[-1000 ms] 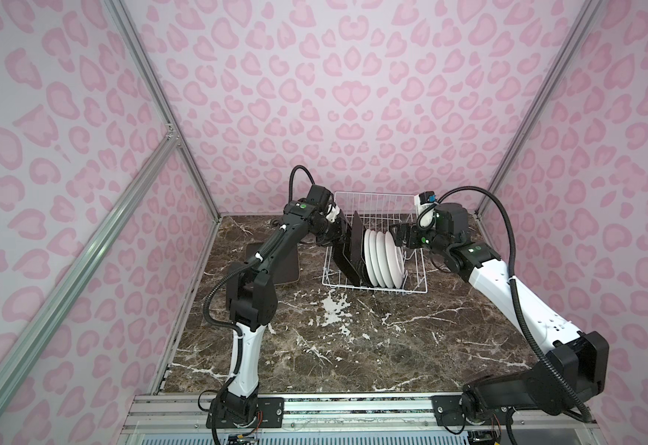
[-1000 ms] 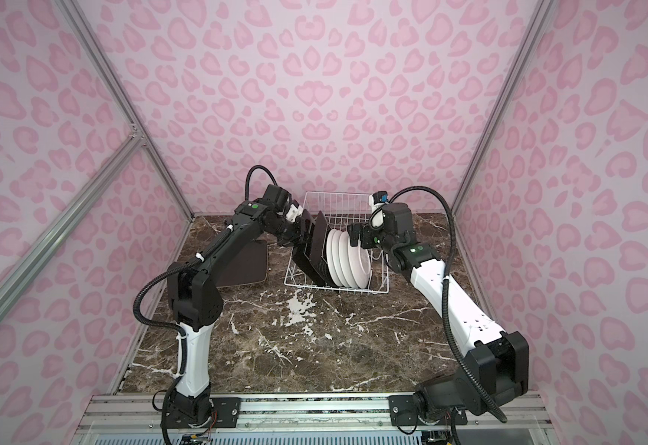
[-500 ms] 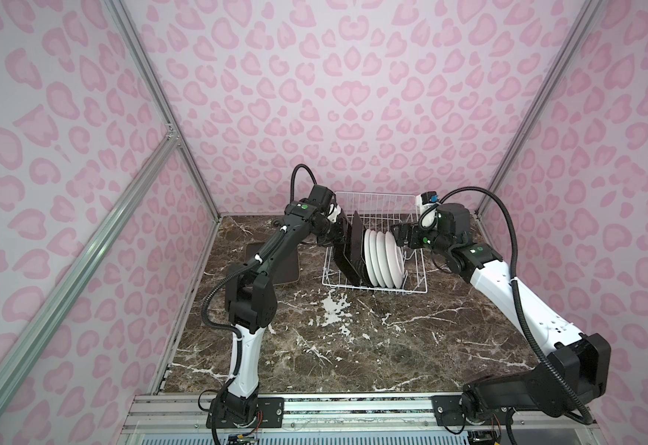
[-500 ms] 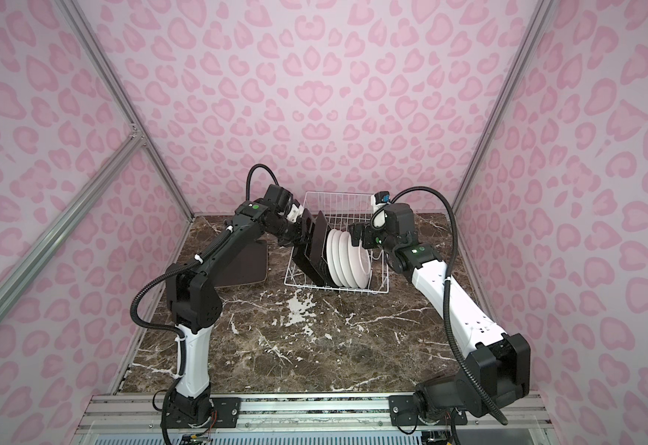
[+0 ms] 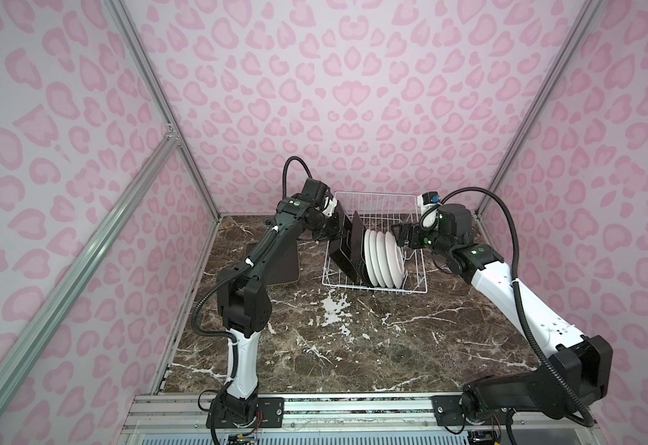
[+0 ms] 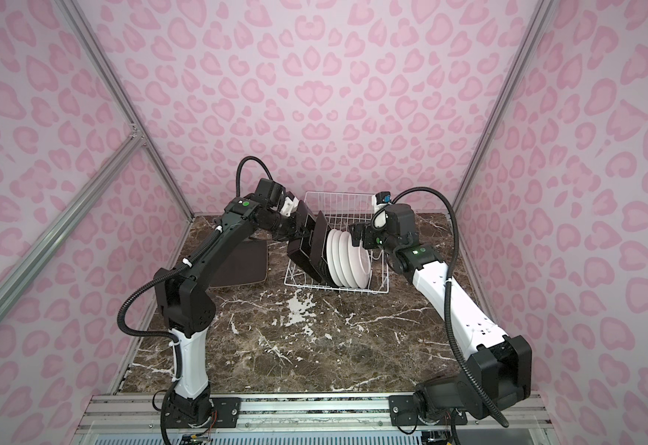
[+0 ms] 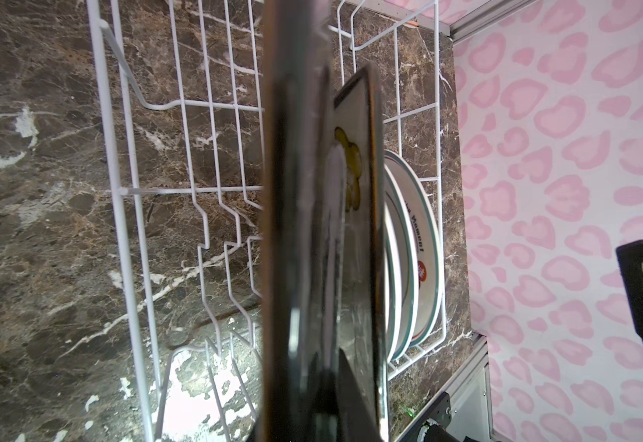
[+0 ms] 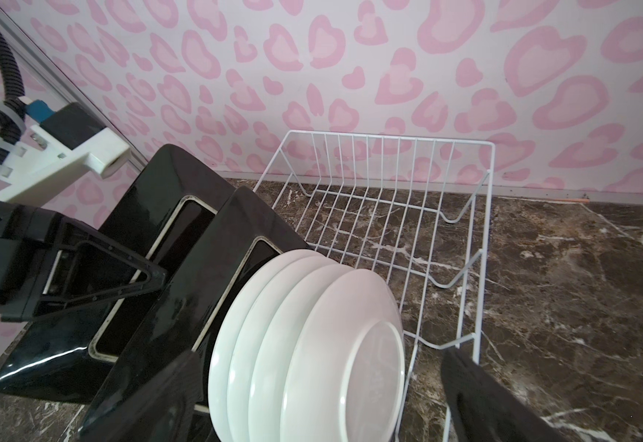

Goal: Unload the plates from the dish rack
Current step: Pick up a plate from the dish rack.

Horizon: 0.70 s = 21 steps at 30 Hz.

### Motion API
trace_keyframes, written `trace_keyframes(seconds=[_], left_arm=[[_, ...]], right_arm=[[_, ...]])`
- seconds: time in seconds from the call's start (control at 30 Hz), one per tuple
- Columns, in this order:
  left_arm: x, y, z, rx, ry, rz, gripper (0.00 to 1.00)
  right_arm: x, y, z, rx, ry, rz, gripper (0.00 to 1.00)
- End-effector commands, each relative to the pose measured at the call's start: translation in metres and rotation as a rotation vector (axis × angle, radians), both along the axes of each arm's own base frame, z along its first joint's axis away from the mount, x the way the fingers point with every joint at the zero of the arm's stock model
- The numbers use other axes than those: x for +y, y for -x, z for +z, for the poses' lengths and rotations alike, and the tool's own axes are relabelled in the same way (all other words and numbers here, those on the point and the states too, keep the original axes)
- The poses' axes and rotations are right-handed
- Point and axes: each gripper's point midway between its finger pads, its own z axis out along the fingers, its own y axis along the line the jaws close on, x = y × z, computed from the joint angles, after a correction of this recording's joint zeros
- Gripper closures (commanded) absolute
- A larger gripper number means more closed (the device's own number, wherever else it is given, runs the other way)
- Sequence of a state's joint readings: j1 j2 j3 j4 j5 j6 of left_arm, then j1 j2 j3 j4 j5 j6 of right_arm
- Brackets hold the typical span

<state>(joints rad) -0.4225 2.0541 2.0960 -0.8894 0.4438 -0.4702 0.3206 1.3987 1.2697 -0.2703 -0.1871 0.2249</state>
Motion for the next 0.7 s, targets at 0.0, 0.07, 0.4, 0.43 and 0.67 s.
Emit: trace_keyframes(seconds=[0.0,0.07,0.4,0.43,0.67], left_arm=[[-0.004,-0.006,0.046,-0.149,0.064,-0.037,0.96],[-0.001,-0.006,0.054,-0.172,0.066,-0.038,0.97],[0.016,-0.008,0.081,-0.228,0.064,-0.012,0.97],[0.018,-0.008,0.083,-0.235,0.064,-0.009,0.96],[0.034,-0.011,0.097,-0.284,0.027,0.006,0.96]], right_arm=[[0.0,-0.003,0.006,-0.025,-0.016,-0.005,0.0],[0.0,-0.003,0.007,-0.026,-0.017,-0.004,0.01],[0.002,-0.006,0.007,-0.022,-0.037,-0.005,0.01],[0.002,-0.006,0.007,-0.022,-0.039,-0.005,0.01],[0.004,-0.009,0.01,-0.023,-0.049,-0.003,0.01]])
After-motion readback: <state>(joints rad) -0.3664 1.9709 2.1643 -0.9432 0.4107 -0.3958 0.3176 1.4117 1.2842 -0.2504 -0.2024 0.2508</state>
